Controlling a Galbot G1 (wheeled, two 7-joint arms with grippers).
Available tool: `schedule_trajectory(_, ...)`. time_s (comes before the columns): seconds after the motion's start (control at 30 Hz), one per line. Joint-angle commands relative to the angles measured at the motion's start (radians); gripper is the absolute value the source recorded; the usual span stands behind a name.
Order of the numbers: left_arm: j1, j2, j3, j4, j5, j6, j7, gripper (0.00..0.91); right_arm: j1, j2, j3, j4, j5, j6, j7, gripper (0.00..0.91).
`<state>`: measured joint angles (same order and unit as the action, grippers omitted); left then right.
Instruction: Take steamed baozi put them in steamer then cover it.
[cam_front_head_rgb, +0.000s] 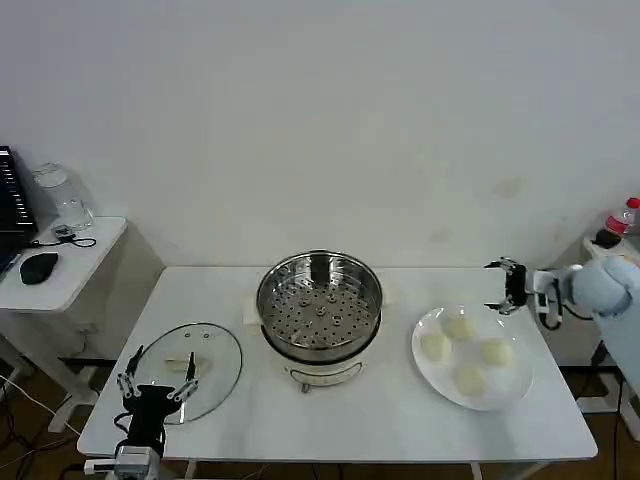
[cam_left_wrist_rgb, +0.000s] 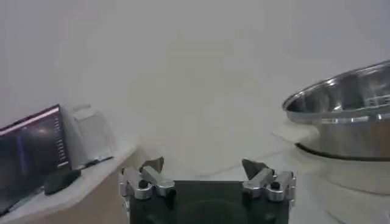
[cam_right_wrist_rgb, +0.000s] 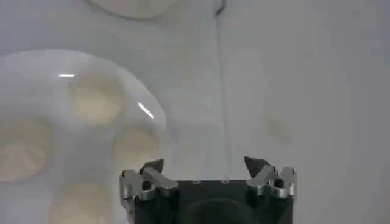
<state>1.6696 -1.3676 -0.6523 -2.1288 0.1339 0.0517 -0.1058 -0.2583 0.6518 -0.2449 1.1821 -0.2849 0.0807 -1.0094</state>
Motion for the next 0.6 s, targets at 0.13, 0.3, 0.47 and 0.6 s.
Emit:
schedule_trajectory(0.13,-0.007,-0.008,-0.008,-0.002,0.01,0.003,0.01,0.907,0.248,0.084,-0.343,-0.222,-0.012,0.066,-0.15,0.907)
schedule_trajectory(0.3,-0.007,-0.013,-0.009,0.002,0.011,0.003,0.011,0.907,0.238,0.119,-0.364,-0.263,-0.024,0.061,-0.143,0.907)
schedule_trajectory(0.47,-0.006,-0.013,-0.014,0.007,0.011,0.002,0.012,0.907,0.233,0.132,-0.382,-0.268,-0.037,0.053,-0.139,0.907)
schedule_trajectory(0.6,-0.005,-0.014,-0.016,0.01,0.01,0.001,0.011,0.907,0.229,0.144,-0.378,-0.288,-0.043,0.05,-0.122,0.907)
